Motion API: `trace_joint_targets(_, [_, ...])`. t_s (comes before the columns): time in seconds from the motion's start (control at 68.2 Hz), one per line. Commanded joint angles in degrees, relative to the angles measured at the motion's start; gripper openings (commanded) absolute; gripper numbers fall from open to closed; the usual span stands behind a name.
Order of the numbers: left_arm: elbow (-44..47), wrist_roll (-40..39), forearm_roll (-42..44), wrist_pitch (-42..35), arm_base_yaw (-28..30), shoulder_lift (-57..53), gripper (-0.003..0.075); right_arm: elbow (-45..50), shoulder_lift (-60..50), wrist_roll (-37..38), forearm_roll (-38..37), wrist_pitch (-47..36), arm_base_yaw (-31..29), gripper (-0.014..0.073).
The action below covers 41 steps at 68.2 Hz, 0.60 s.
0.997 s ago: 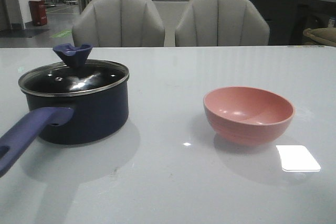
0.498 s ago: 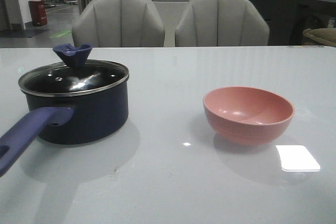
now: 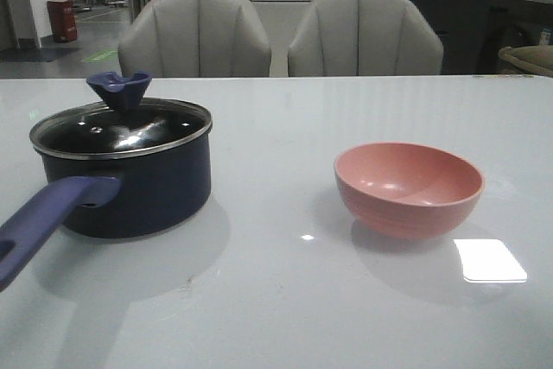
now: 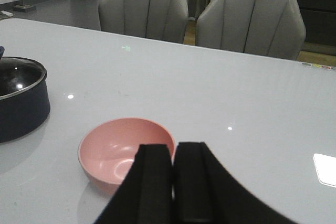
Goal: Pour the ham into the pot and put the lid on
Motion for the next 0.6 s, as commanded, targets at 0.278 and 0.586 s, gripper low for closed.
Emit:
trace_joint_targets(0.278, [1.23,-0.52,-0.04,-5.15,-0.03,-1.03,0.0113,-1.53,0.32,-0.3,0.33,-4.94,-0.06,0.0158])
trace_joint_targets(0.586, [1.23,-0.52,-0.04,-5.15,-0.03,-1.03,0.0113,-0.05,-1.47,-0.36,-0.76,-5.84,-0.81,0.0158])
